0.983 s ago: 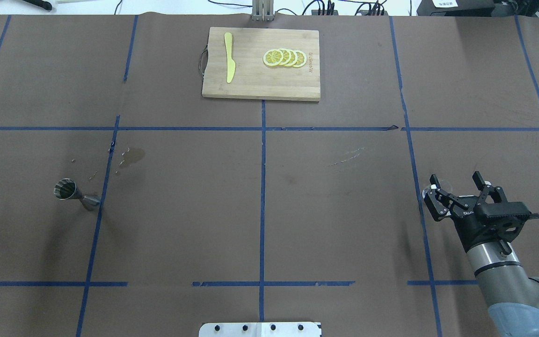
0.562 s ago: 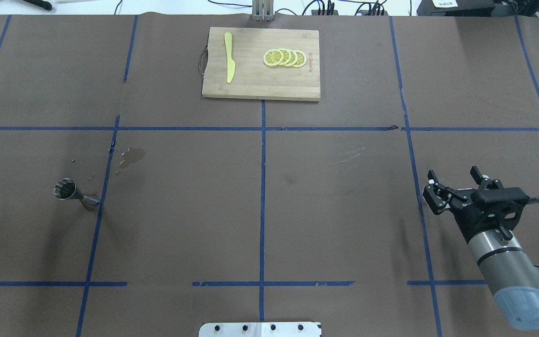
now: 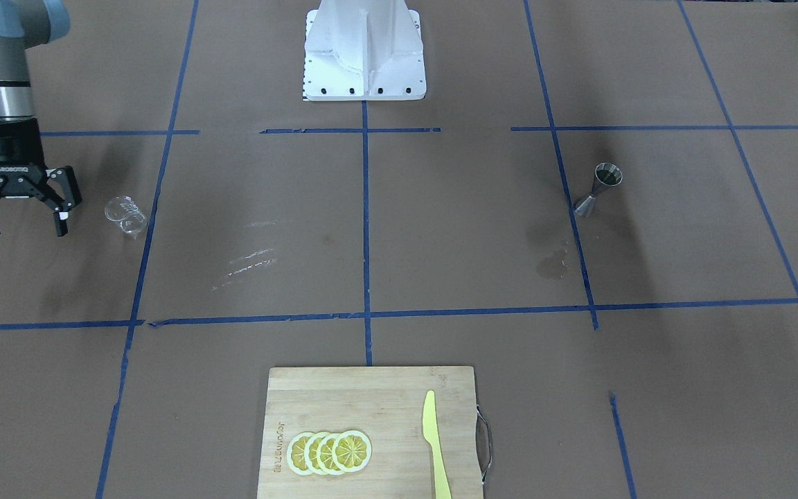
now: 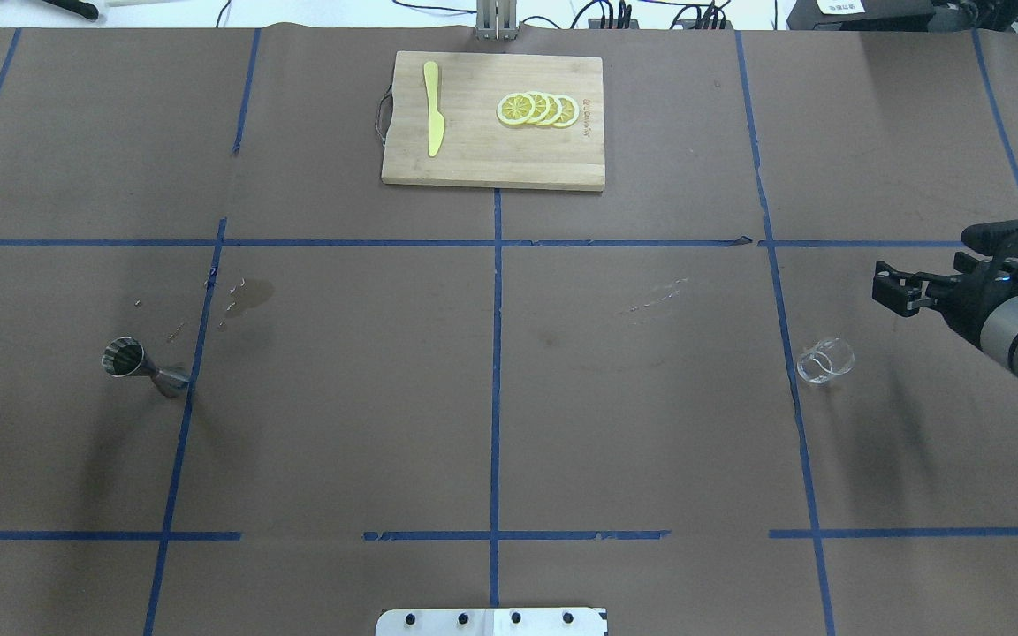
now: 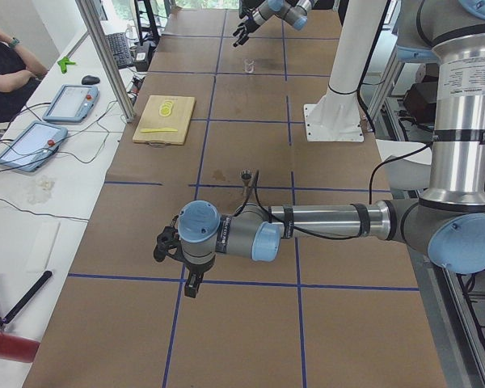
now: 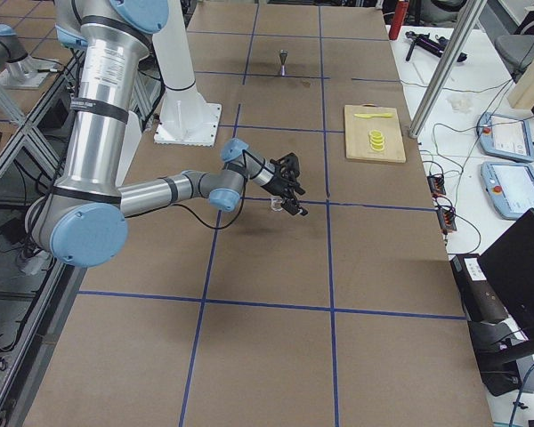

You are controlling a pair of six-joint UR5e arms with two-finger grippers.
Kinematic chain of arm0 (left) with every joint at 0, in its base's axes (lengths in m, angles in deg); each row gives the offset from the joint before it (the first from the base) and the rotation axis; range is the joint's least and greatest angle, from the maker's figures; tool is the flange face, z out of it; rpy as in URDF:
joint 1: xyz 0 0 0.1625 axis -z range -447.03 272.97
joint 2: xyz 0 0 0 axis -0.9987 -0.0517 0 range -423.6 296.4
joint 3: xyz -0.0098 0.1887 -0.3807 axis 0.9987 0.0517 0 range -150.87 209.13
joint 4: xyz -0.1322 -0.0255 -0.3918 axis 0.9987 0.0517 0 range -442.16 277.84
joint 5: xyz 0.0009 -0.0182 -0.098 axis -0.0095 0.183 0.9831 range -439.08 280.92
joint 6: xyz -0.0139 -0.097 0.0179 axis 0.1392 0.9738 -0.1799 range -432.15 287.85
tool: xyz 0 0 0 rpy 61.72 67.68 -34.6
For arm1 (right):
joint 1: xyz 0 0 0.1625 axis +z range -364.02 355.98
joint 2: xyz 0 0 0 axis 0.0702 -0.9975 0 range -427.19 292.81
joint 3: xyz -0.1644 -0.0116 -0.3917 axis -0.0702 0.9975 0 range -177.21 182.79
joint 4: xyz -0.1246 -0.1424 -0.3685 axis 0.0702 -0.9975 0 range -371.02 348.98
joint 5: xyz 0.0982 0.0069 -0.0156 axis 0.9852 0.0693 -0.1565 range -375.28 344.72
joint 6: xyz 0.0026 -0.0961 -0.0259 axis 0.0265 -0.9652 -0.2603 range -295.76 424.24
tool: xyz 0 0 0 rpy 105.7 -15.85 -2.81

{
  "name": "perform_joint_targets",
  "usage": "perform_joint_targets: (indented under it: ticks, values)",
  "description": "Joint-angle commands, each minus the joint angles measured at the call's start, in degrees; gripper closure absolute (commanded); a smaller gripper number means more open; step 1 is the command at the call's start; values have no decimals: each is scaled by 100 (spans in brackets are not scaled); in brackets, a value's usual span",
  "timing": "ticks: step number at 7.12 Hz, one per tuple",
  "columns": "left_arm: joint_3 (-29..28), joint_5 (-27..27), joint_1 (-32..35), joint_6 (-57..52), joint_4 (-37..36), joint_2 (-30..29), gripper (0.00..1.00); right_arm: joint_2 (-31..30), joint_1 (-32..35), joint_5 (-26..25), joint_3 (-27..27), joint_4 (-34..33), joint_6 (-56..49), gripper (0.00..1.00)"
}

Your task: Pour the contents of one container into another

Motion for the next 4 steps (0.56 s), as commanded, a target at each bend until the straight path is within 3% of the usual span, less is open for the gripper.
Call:
perform_joint_targets:
  ticks: [1,3,4]
  values:
    - [-15,-3,-2,0,41,0,0,24,2015,2854,373,-539,-1589,0]
    - [-24,-3,-2,0,41,9,0,68,3800,4537,375,-2424,-4007,0]
    - [-32,-3,-2,0,41,9,0,112,4505,5336,288,-3608,-4701,0]
